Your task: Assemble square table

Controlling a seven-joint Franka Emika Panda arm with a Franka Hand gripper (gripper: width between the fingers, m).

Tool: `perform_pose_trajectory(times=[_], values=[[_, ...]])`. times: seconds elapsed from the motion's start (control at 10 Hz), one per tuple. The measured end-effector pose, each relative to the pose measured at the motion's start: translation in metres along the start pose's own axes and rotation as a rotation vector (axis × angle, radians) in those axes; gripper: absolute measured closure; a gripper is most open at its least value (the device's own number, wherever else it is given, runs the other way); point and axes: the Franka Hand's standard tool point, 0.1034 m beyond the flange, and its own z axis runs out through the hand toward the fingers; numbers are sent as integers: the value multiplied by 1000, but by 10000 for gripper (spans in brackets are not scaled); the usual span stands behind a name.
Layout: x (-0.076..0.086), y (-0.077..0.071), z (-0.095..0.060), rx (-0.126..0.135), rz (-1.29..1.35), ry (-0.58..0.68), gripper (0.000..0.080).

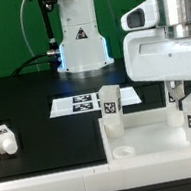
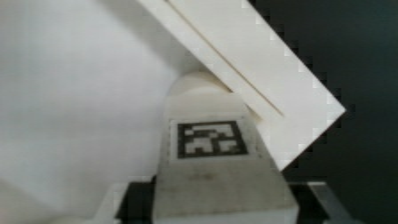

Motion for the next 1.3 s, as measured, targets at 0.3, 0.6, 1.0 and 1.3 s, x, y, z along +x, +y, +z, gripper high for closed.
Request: perform_pose_trajectory(times=[0.3, 0.6, 1.0, 1.3], values=[[-3, 1, 0, -3, 429, -46, 511], [-5, 1, 1, -6, 609, -48, 511], [-4, -1, 1, 8, 1097, -80, 510], [-2, 1, 1, 6, 1092, -72, 474]])
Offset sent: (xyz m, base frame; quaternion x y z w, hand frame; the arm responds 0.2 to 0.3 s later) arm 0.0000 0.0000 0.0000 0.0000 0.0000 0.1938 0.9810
